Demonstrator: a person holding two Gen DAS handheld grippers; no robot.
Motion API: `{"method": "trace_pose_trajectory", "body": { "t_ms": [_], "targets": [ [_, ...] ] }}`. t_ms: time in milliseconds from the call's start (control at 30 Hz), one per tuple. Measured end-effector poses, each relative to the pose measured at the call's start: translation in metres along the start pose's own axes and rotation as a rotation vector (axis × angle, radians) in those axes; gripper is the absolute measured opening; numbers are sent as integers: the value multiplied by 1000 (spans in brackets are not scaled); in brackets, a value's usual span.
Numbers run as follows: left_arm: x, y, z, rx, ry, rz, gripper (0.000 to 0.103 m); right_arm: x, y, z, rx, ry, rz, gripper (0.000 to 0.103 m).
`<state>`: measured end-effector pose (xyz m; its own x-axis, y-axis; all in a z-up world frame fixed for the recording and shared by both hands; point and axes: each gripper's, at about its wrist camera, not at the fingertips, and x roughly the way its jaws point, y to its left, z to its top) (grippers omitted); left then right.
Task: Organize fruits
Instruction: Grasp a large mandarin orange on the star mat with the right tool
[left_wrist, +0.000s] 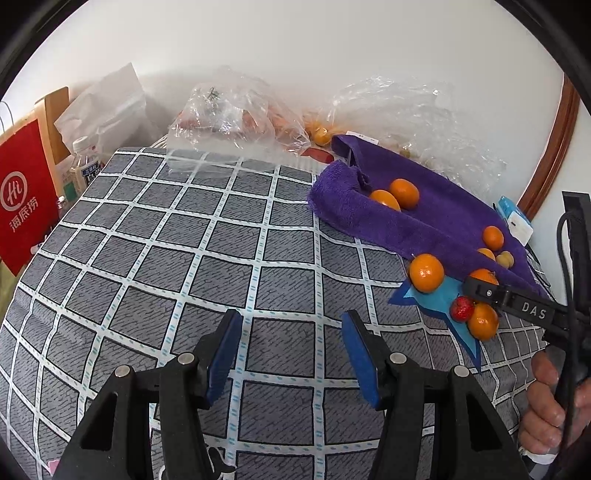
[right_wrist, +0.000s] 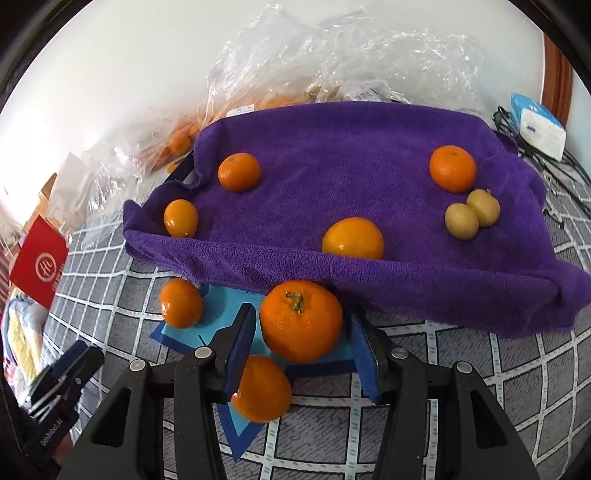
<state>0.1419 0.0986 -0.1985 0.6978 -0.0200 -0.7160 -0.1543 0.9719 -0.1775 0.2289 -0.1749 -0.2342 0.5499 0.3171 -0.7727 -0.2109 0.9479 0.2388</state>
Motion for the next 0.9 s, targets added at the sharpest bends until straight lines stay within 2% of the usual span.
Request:
{"method": "trace_pose_trajectory", "body": {
  "t_ms": [33,233,400,633,767,900],
  "targets": [
    [0,0,0,3,0,0,54,0,1,-1,-11,-6,-11,43],
    [3,1,1,-6,15,-2,55,-12,-6,-3,12,-20,4,42],
    [5,0,1,6,22,-1,56,-40,-29,-12,51,-61,2,42],
    [5,-2,1,8,27,-2,57,-62,-59,-43,5,-74,-130,42],
    [5,-2,1,10,29,-3,58,-56,-68,-54,-1,-52,-128,42],
    [6,-6,1,31,35,2,62,-54,-70,-58,-16,-80,-133,42]
  ]
}}
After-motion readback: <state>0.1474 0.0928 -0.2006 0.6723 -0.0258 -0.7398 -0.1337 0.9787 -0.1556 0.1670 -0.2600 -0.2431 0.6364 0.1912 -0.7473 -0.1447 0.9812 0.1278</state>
